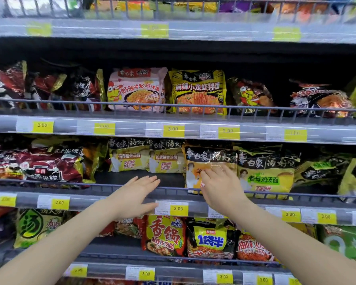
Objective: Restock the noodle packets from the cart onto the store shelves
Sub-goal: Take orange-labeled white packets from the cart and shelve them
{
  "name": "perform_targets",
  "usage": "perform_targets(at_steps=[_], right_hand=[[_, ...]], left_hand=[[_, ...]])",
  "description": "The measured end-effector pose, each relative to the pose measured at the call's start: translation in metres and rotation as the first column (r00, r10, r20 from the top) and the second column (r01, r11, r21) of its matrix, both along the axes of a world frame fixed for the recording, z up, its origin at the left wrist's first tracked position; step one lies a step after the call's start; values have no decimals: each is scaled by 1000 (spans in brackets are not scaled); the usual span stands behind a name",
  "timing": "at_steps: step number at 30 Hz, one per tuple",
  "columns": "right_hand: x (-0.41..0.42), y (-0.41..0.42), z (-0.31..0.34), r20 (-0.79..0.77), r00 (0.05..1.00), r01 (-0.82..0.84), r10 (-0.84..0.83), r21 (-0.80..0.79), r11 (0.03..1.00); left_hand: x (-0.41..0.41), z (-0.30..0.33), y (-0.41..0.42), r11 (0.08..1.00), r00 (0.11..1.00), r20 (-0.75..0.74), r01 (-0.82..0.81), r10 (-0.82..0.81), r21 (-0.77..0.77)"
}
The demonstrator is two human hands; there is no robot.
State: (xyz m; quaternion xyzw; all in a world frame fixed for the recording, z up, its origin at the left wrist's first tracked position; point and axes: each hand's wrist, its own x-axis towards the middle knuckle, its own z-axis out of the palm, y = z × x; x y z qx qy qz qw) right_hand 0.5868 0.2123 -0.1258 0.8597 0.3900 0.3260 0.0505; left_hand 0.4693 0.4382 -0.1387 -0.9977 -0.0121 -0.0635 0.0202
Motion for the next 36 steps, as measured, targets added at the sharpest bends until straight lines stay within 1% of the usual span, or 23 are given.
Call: perform_targets(at_steps=[5,7,9,12,18,21,23,25,29,33,36], right_hand=[[-17,16,32,-67,991,-116,115,-21,993],[-30,25,50,-142,979,-158,148,-55,986],[-36,37,59,-212,952,-248,222,-103,963],[-46,55,69,-238,899,-389,368,-47,920],[-64,104,85,-256,784,-584,566,8,812],[-79,130,93,-267,713,-666,649,31,745],[-89,148,96,-258,650,-728,715,59,683],[-103,167,95,-252,596,-776,763,66,628],[-146,209,91,-292,485,-843,824,94,529],[-213,246,86,-327,342,-915,881,98,391],[-274,272,84,-348,240,-953,906,93,288]], left_hand=[[-29,41,3,997,997,-44,-71,70,-37],[-44,57,6,994,994,-48,-103,101,-31],[-60,69,10,989,989,-47,-144,142,-31],[-83,82,20,979,978,-40,-204,203,-18],[-130,100,32,932,932,-6,-362,362,-11],[-159,105,36,894,894,25,-447,448,-8],[-181,107,40,864,864,46,-503,502,11],[-207,108,41,821,820,61,-571,569,26],[-270,102,41,714,714,91,-699,694,43],[-347,94,33,542,543,66,-839,837,45],[-411,91,22,414,416,63,-909,907,47]])
